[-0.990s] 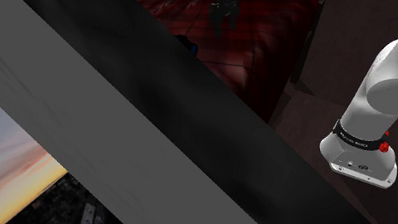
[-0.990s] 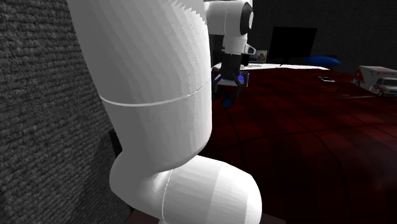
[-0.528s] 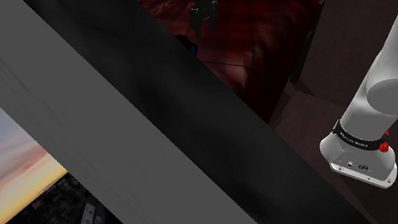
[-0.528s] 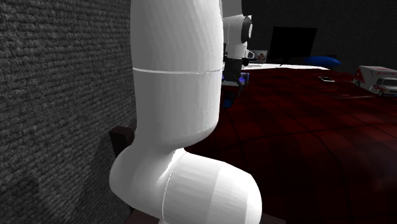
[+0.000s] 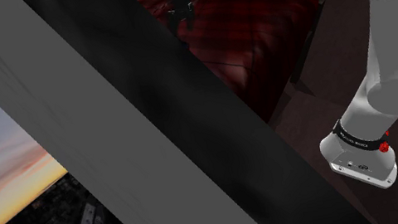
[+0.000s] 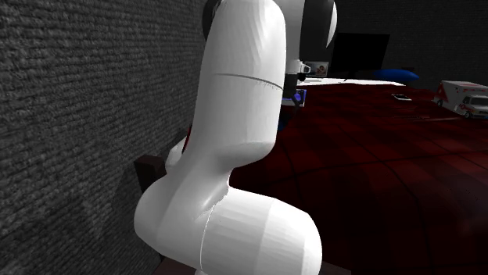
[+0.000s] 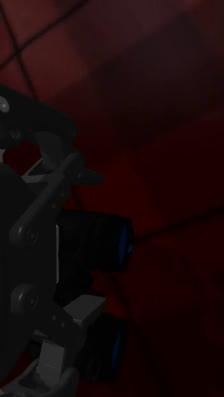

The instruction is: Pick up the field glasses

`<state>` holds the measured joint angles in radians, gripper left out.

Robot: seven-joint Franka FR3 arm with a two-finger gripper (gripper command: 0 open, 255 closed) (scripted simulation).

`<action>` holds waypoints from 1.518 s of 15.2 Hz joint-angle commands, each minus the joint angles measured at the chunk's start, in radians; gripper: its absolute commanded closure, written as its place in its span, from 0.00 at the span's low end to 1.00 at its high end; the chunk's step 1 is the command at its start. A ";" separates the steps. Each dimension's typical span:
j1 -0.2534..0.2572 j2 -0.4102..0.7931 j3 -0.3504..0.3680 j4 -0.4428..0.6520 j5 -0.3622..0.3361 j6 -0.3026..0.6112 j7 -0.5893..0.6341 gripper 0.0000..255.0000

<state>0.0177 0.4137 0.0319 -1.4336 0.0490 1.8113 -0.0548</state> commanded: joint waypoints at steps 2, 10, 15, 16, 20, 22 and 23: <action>0.006 0.142 0.001 0.182 -0.009 -0.030 -0.002 0.00; 0.012 0.231 -0.002 0.236 -0.011 0.011 -0.007 0.00; 0.016 0.205 -0.002 0.192 -0.010 0.028 -0.003 1.00; 0.013 0.209 -0.002 0.205 -0.010 0.019 -0.005 1.00; 0.016 0.200 -0.002 0.168 -0.010 0.046 -0.002 1.00; 0.025 0.175 0.001 0.147 -0.011 0.045 0.010 1.00; 0.014 0.234 -0.005 0.219 -0.009 0.031 -0.009 1.00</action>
<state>0.0391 0.5391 0.0375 -1.2527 0.0626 1.8636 -0.0599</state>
